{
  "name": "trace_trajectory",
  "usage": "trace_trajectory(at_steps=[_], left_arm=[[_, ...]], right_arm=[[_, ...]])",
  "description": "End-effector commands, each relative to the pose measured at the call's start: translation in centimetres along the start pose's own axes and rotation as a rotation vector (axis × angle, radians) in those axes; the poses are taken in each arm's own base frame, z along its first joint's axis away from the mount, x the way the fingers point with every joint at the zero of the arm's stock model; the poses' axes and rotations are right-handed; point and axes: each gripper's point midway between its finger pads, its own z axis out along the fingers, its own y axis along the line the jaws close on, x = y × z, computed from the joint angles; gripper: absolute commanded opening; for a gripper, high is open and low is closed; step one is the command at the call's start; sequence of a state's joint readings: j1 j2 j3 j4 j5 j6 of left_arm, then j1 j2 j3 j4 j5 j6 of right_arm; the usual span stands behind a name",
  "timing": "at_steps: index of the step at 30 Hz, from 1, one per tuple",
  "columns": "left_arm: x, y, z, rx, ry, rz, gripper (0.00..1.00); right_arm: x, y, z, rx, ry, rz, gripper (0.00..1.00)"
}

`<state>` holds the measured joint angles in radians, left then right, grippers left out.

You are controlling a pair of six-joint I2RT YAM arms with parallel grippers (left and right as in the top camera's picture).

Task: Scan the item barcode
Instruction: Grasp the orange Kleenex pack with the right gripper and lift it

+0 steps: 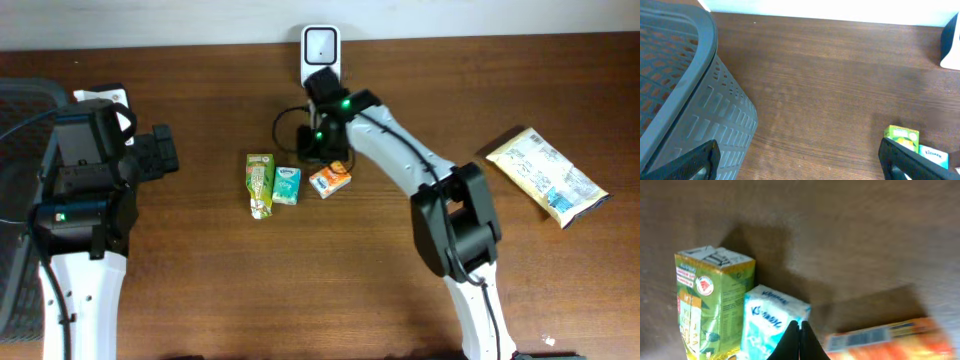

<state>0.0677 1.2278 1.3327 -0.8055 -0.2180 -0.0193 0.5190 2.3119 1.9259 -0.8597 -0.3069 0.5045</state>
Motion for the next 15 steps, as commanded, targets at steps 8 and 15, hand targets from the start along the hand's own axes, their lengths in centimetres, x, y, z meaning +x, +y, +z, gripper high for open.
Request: trace_trajectory(at_steps=[8,15], left_arm=[[-0.5,0.3,-0.5,-0.009,-0.018,0.002,0.99],[-0.5,0.3,-0.5,-0.009,-0.018,0.002,0.99]], right_arm=[[5.5,-4.0,0.0,0.185,0.213,0.038,0.04],[3.2,-6.0,-4.9,0.206,0.199,-0.133,0.04]])
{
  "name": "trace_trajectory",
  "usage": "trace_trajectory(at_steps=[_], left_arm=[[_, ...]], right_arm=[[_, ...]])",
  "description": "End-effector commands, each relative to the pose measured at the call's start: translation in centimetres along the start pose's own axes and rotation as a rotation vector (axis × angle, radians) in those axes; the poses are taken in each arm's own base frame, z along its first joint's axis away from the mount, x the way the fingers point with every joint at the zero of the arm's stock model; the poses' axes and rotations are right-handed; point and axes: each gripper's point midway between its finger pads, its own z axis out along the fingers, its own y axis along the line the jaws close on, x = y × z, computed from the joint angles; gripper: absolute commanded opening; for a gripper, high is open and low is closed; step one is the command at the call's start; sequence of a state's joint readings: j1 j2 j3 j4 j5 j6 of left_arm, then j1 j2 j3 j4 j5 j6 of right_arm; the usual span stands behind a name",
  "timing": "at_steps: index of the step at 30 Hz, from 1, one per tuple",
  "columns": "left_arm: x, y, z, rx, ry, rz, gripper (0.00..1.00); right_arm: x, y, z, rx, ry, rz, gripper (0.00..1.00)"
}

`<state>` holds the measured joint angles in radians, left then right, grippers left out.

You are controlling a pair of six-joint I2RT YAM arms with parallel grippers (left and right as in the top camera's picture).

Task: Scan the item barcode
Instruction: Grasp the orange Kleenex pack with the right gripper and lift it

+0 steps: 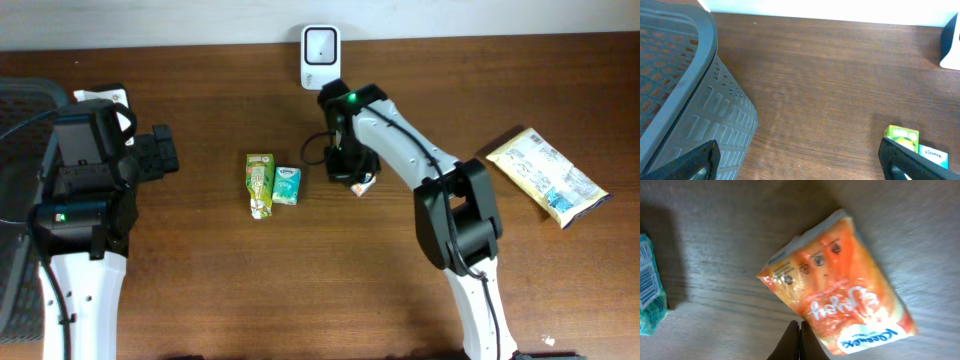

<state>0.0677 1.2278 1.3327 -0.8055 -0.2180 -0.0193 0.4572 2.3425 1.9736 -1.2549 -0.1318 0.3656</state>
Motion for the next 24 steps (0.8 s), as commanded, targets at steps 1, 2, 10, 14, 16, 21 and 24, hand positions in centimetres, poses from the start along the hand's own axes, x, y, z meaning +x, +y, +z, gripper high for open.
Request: trace_trajectory(at_steps=[1,2,10,14,16,21,24], left_arm=[[-0.5,0.3,-0.5,-0.009,-0.018,0.002,0.99],[-0.5,0.3,-0.5,-0.009,-0.018,0.002,0.99],[-0.5,0.3,-0.5,-0.009,-0.018,0.002,0.99],[-0.5,0.3,-0.5,-0.009,-0.018,0.002,0.99],[-0.5,0.3,-0.5,-0.009,-0.018,0.002,0.99],[-0.5,0.3,-0.5,-0.009,-0.018,0.002,0.99],[-0.5,0.3,-0.5,-0.009,-0.018,0.002,0.99]], right_arm=[[-0.9,2.7,-5.3,-0.129,-0.094,-0.276,0.06],[-1.6,1.8,-7.5,-0.094,-0.132,-0.385,0.17],[-3.8,-6.5,-6.1,-0.337,-0.138,-0.443,0.39],[-2.6,-5.7,-3.5,-0.452,-0.088,-0.493,0.39],[-1.8,-5.6,-1.6,-0.47,-0.052,-0.504,0.39],[-1.0,-4.6,1.2,-0.489,-0.04,-0.523,0.38],[-0.9,-4.5,1.8,-0.489,-0.028,-0.499,0.18]])
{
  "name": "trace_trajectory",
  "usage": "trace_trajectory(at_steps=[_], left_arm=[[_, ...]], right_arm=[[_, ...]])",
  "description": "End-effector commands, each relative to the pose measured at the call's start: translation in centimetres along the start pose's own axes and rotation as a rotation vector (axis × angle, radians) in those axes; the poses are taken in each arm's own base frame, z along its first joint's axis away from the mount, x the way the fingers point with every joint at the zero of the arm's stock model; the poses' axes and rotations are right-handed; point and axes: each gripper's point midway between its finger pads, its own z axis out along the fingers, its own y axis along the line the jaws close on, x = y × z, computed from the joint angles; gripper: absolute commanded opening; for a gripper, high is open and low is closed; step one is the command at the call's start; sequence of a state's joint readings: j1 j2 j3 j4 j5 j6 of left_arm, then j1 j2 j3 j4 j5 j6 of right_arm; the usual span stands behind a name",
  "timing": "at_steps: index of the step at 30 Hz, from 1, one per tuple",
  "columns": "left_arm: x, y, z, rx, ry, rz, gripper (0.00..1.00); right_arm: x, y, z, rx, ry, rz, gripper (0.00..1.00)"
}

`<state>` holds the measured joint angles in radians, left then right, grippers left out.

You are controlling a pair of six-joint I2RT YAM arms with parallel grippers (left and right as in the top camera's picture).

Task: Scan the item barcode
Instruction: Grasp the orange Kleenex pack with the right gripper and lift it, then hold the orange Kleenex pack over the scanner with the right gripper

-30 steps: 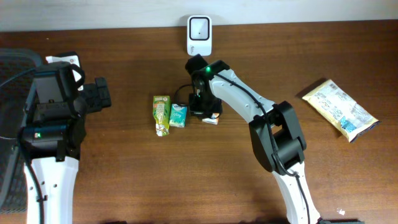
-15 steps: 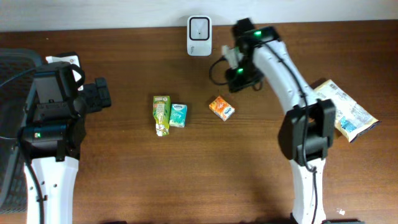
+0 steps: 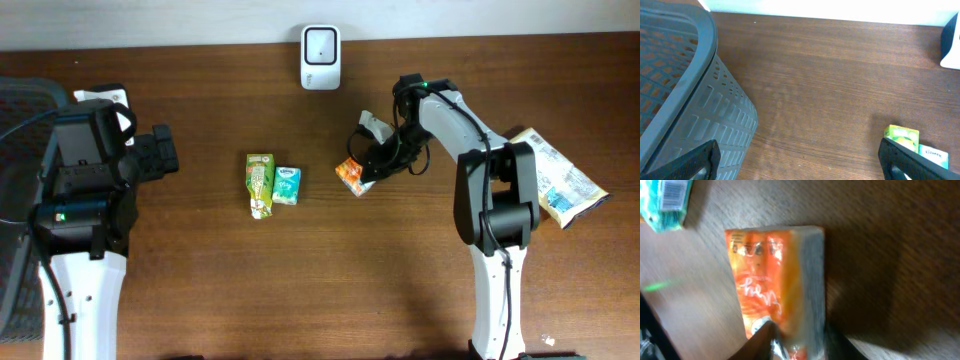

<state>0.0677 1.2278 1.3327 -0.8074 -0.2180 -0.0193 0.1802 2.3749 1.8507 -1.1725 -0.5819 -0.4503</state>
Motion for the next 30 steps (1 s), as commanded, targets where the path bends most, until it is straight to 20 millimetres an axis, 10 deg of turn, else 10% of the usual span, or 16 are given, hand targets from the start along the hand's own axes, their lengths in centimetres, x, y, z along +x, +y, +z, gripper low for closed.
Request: trace_trajectory(at_steps=[1,6,9,13,24,30], left_arm=[[-0.6,0.3,-0.5,-0.009,-0.02,0.002,0.99],[-0.6,0.3,-0.5,-0.009,-0.02,0.002,0.99],[-0.6,0.3,-0.5,-0.009,-0.02,0.002,0.99],[-0.6,0.3,-0.5,-0.009,-0.02,0.002,0.99],[-0.6,0.3,-0.5,-0.009,-0.02,0.002,0.99],[-0.6,0.3,-0.5,-0.009,-0.02,0.002,0.99]], right_arm=[[0.2,0.1,0.9,-0.018,0.009,0.053,0.06],[-1.2,5.8,-1.2,-0.283,-0.072,0.148,0.04],[-3.2,12.6,-6.5,-0.6,-0.223,0.112,0.04],[-3.9,17.0,-11.5,-0.815,-0.297,0.155,0.04],[-4.8,16.1,-18.1,-0.902,-0.401,0.256,0.04],[-4.8,15.6,-18.5,-0.892,-0.426,0.236,0.04]])
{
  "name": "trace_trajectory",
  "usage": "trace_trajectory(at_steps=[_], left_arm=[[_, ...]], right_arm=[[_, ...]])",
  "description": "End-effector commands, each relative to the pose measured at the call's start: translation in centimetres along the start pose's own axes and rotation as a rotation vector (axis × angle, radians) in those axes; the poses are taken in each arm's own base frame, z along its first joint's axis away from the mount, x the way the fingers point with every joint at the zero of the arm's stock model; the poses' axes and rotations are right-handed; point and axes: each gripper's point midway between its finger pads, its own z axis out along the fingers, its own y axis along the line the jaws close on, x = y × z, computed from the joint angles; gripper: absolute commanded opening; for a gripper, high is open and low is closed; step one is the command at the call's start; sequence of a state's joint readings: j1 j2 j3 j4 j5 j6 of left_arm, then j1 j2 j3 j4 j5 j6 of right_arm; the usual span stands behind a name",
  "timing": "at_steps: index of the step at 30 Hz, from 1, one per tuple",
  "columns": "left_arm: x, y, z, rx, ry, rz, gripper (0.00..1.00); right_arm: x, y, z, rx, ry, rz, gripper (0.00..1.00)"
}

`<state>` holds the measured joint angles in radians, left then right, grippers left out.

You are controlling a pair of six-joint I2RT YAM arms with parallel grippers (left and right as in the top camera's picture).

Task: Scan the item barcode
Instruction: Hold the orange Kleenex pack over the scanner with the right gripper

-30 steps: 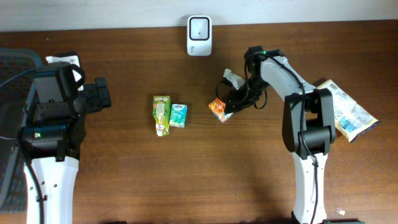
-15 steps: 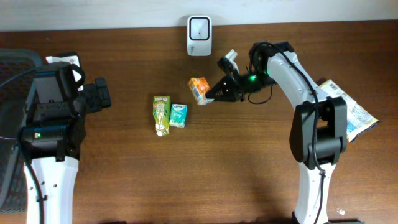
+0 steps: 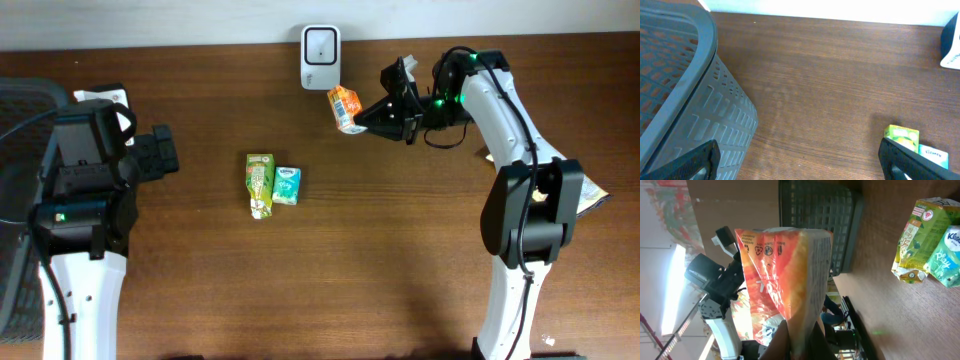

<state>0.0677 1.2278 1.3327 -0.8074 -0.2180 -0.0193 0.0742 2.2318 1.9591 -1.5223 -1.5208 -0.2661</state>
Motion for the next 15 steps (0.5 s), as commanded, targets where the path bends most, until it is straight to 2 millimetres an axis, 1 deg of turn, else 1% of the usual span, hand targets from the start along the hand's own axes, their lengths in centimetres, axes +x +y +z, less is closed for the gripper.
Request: trace_trajectory(at_steps=[1,2,3,4,6,7,8,9,10,11,12,13,14,15], left_arm=[[-0.6,0.3,-0.5,-0.009,-0.02,0.002,0.99],[-0.6,0.3,-0.5,-0.009,-0.02,0.002,0.99],[-0.6,0.3,-0.5,-0.009,-0.02,0.002,0.99],[-0.6,0.3,-0.5,-0.009,-0.02,0.002,0.99],[-0.6,0.3,-0.5,-0.009,-0.02,0.002,0.99],[-0.6,0.3,-0.5,-0.009,-0.02,0.002,0.99],[-0.6,0.3,-0.5,-0.009,-0.02,0.002,0.99],[-0.6,0.3,-0.5,-0.009,-0.02,0.002,0.99],[-0.6,0.3,-0.5,-0.009,-0.02,0.002,0.99],[-0.6,0.3,-0.5,-0.009,-0.02,0.002,0.99],[-0.6,0.3,-0.5,-0.009,-0.02,0.002,0.99],[-0.6,0.3,-0.5,-0.009,-0.02,0.002,0.99],[-0.6,0.3,-0.5,-0.009,-0.02,0.002,0.99],[-0.6,0.3,-0.5,-0.009,-0.02,0.002,0.99]], right_arm=[[0.1,1.9,0.0,-0.011,-0.004,-0.089,0.04],[0.3,1.7,0.0,0.017,0.003,-0.095,0.04],[0.6,1.1,0.0,0.083,0.022,-0.131,0.04],[0.9,-0.5,0.2,0.228,0.062,-0.186,0.04],[1.7,-4.0,0.9,0.527,0.156,-0.202,0.04],[1.8,-5.0,1.5,0.647,0.184,-0.209,0.04],[1.4,-5.4,1.7,0.786,0.183,-0.22,0.04],[-0.1,-4.9,1.0,1.012,0.128,-0.272,0.04],[-1.8,-3.5,0.2,1.168,0.057,-0.35,0.04],[-4.3,-0.9,-1.3,1.392,-0.062,-0.494,0.04],[-6.7,0.8,-2.2,1.563,-0.182,-0.604,0.04],[-8.1,1.7,-2.5,1.649,-0.253,-0.663,0.04],[-10.3,2.4,-2.4,1.751,-0.332,-0.752,0.04],[-11.4,2.4,-2.0,1.769,-0.346,-0.798,0.04]])
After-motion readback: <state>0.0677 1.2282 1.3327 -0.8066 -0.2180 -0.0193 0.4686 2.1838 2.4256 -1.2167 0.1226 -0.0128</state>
